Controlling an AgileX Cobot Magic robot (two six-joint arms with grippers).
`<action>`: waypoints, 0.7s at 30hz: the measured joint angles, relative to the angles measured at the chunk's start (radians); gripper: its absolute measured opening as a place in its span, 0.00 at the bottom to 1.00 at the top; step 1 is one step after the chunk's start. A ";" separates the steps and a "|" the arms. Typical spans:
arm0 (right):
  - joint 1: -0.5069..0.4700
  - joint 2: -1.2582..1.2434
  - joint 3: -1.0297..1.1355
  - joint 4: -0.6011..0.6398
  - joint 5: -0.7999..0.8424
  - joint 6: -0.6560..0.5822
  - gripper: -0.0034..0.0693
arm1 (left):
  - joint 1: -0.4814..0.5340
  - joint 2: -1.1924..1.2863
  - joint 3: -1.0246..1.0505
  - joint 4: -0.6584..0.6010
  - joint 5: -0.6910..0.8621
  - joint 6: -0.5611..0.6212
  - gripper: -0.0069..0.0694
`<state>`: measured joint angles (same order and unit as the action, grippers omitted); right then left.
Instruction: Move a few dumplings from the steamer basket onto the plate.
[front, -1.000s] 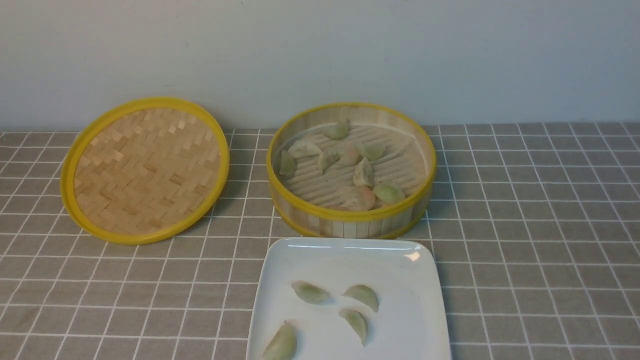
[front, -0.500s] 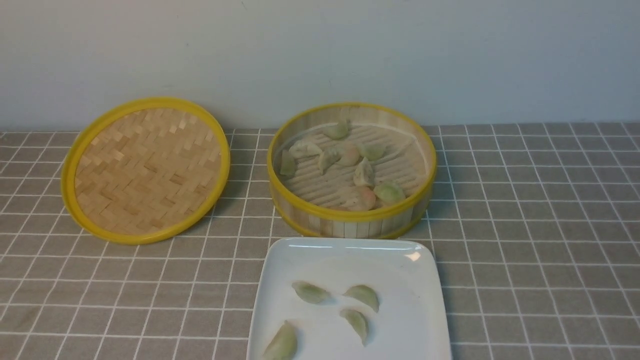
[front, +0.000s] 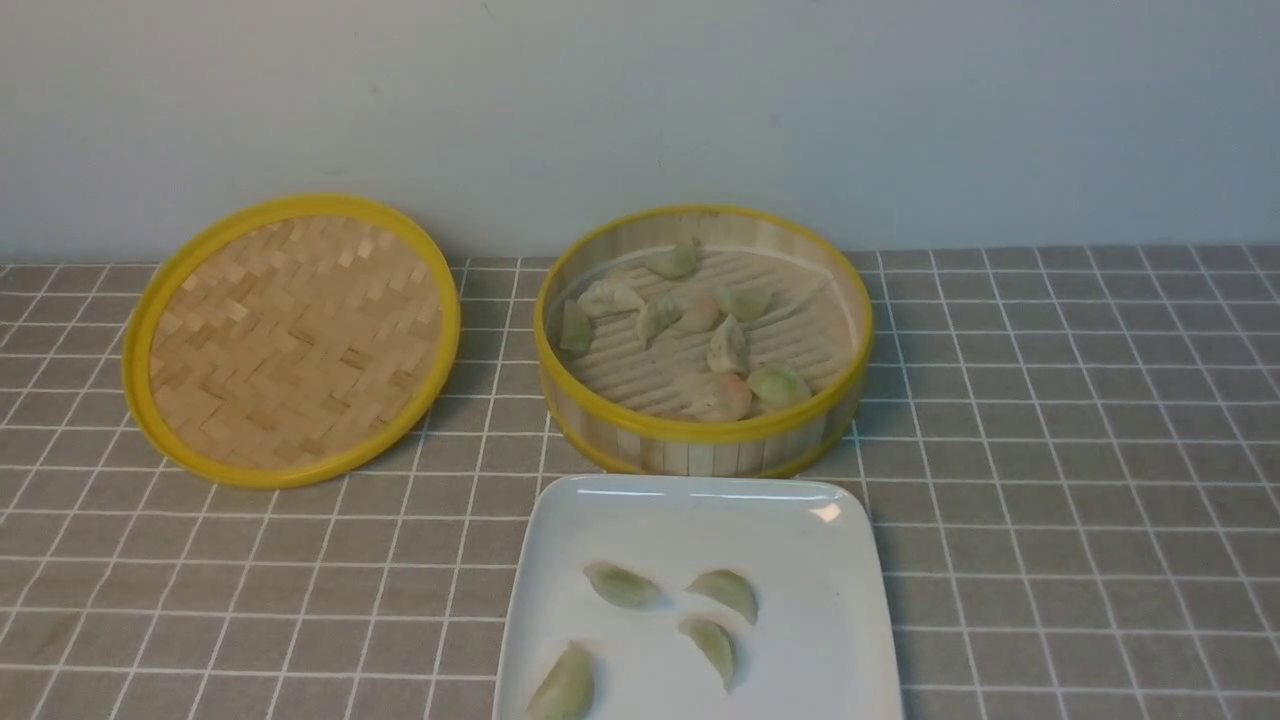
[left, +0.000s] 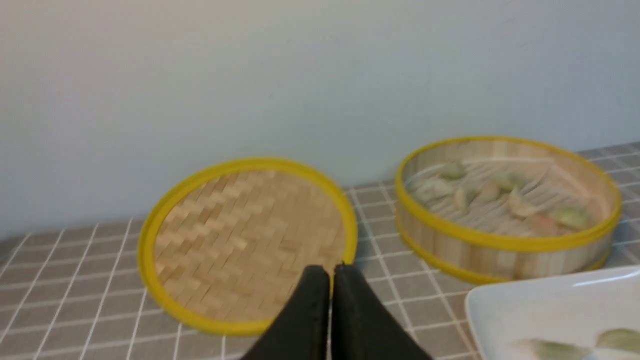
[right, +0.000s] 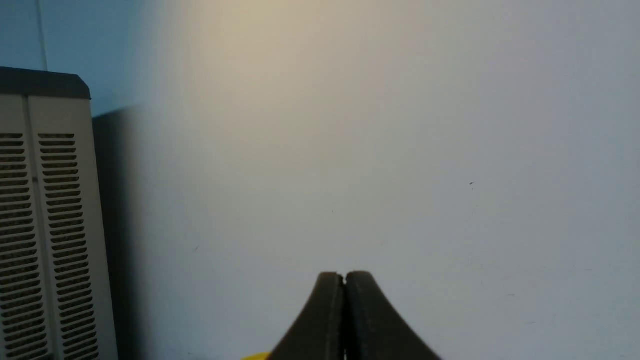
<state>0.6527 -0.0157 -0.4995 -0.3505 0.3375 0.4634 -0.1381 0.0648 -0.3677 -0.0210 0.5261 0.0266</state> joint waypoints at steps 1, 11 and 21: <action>0.000 0.000 0.000 -0.001 0.000 -0.001 0.03 | 0.024 -0.037 0.052 -0.001 -0.007 0.000 0.08; 0.000 -0.002 0.000 -0.003 0.000 -0.003 0.03 | 0.089 -0.076 0.346 -0.002 -0.044 0.000 0.08; 0.000 -0.003 0.000 -0.004 0.000 -0.003 0.03 | 0.090 -0.076 0.391 -0.003 -0.141 0.000 0.08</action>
